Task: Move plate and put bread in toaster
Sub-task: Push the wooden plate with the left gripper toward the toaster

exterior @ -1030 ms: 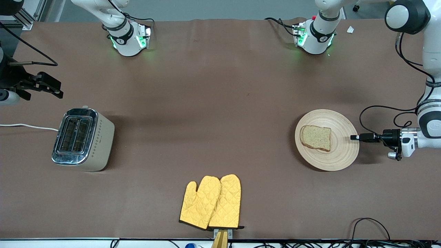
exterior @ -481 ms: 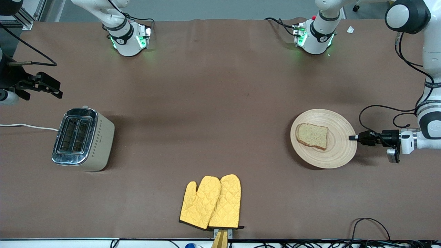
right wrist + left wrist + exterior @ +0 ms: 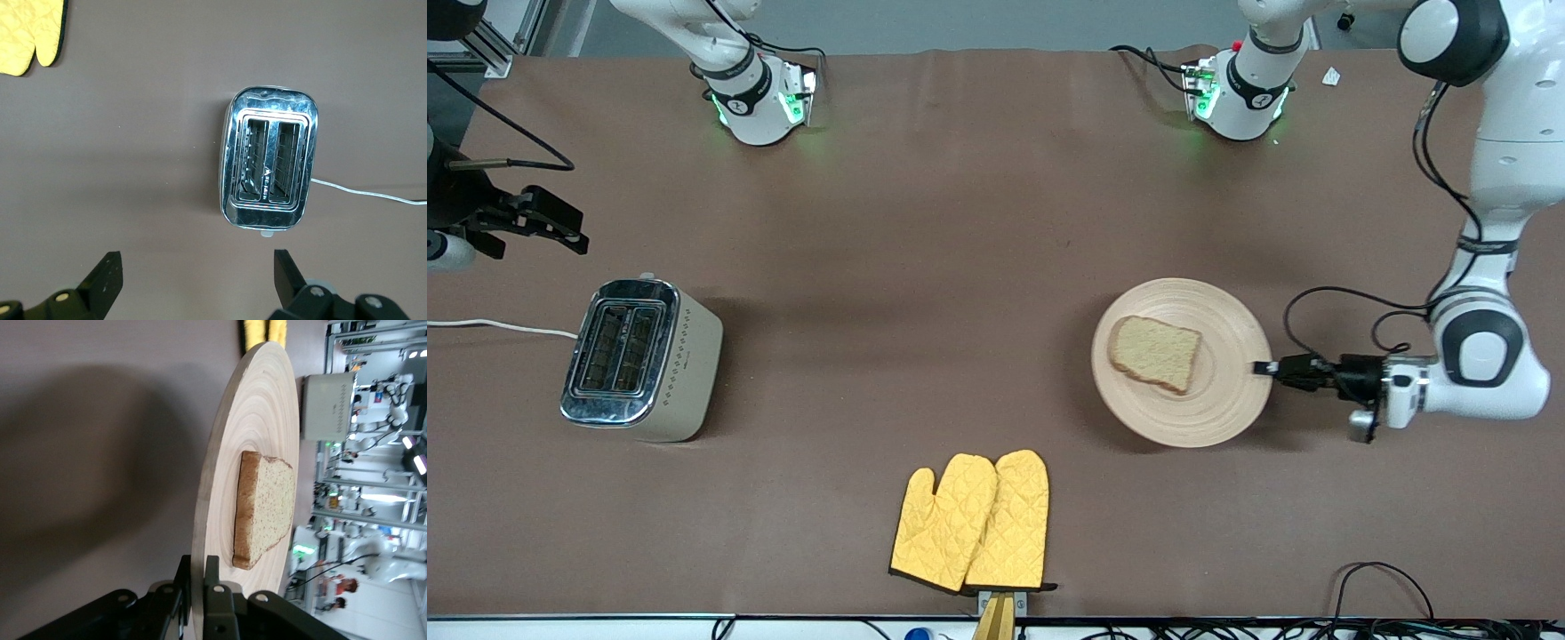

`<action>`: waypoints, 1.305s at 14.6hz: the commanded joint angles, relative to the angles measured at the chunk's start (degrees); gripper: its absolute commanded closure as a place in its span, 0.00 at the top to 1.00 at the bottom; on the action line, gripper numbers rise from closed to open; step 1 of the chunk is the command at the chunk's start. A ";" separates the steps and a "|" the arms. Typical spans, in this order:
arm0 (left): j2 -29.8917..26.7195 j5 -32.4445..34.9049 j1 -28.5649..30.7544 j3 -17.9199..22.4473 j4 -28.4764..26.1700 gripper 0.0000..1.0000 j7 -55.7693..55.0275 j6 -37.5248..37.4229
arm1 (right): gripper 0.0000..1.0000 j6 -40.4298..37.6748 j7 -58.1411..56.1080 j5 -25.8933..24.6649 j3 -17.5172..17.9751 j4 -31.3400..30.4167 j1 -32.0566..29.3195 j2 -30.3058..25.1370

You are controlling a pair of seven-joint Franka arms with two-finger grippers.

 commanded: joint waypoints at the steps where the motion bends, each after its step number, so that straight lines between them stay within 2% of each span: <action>1: -0.15 -8.96 -6.62 -0.14 0.35 0.00 -3.40 4.07 | 1.00 -0.54 -0.51 -0.43 0.13 0.04 -0.28 -0.41; 6: 1.69 -21.01 -20.32 -0.14 0.35 0.00 -3.93 16.38 | 1.00 -0.71 -0.59 -0.34 -0.05 -0.57 -0.89 0.03; 10: 4.06 -32.00 -31.40 -0.14 0.44 0.00 -3.93 26.84 | 1.00 -6.34 0.37 -0.25 0.04 -0.75 -0.73 -0.14; 15: 9.06 -38.96 -41.43 -0.05 4.74 0.00 -3.14 35.02 | 1.00 -4.76 0.37 -0.25 0.30 -1.45 2.70 0.65; 17: 10.48 -40.28 -43.90 -0.05 6.23 0.00 -3.23 38.01 | 1.00 -4.94 0.46 1.14 0.22 -4.33 2.62 0.39; 19: 11.01 -40.64 -44.78 -0.05 6.51 0.01 -3.23 39.08 | 1.00 -2.05 0.55 6.06 -0.22 -10.83 1.05 -1.19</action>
